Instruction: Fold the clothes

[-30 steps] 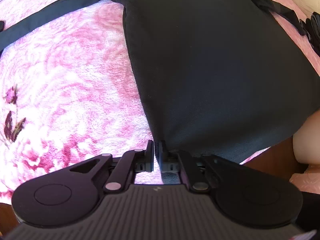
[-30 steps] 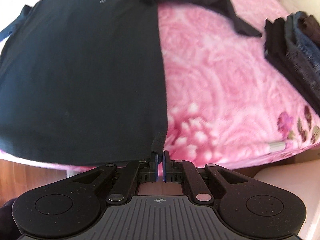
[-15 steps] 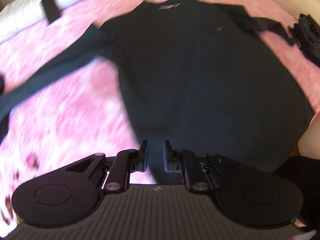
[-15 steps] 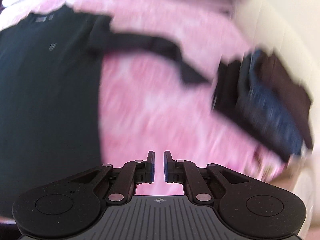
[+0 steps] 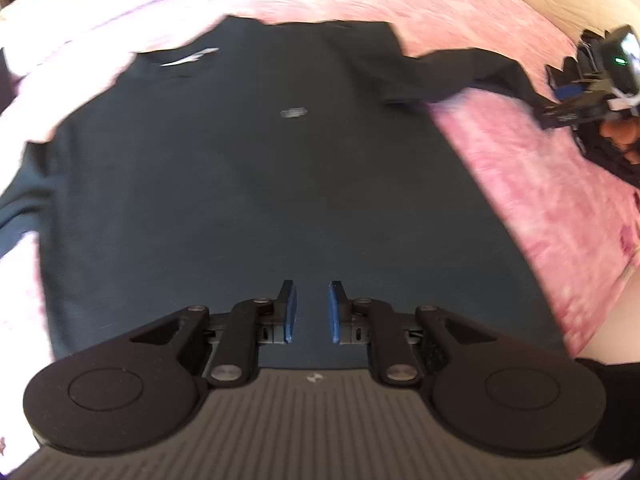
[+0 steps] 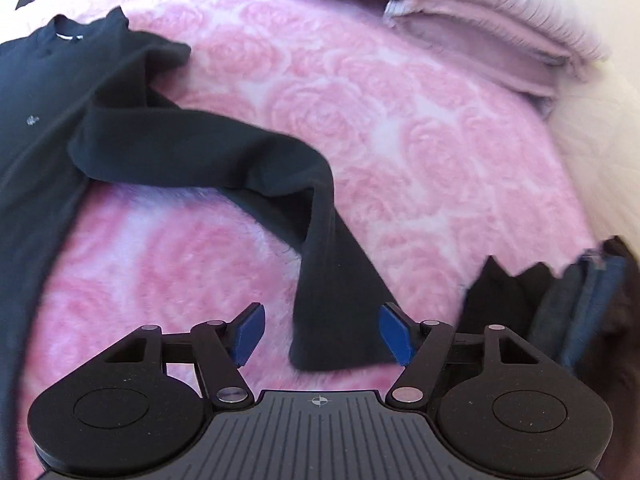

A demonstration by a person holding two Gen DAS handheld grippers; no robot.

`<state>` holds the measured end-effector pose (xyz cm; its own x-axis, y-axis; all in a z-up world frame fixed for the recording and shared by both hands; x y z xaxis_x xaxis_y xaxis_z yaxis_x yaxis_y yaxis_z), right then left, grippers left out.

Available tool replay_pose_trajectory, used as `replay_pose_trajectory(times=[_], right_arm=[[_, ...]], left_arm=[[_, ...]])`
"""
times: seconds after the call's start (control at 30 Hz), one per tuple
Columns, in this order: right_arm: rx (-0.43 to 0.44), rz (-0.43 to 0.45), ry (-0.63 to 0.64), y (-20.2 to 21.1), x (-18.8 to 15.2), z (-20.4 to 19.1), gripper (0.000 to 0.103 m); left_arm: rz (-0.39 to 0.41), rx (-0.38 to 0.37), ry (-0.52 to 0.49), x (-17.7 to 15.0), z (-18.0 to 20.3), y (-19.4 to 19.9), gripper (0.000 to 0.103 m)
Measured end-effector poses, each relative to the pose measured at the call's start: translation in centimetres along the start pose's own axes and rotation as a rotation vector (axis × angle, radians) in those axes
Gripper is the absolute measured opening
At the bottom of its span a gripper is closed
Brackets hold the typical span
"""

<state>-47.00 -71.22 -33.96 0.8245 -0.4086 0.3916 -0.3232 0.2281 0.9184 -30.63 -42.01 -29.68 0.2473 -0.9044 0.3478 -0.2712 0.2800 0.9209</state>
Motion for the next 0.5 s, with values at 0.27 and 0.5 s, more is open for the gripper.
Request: replay_pose_trajectory(times=[0.27, 0.5], right_arm=[[0.219, -0.041, -0.055, 1.5, 2.9, 6.3, 0.003], [0.18, -0.052, -0.047, 8.0, 7.3, 12.9, 0.003]], left_arm=[[0.078, -0.044, -0.065, 7.3, 6.1, -1.8, 0.019], [0.159, -0.049, -0.109, 12.8, 7.9, -4.9, 0.021]])
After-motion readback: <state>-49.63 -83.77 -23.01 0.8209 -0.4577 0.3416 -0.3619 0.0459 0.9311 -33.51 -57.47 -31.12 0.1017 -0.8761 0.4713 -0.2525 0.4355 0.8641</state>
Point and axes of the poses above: each gripper's, at about its wrist camera, not at the fingertips, and y roughly against the way its jaws point, z to its right, x to its top, the point moved 1 cm from there along -y, roughly the way its jaws point, and after that the axes turned 13 degrees about x, right-handed, at the moved point
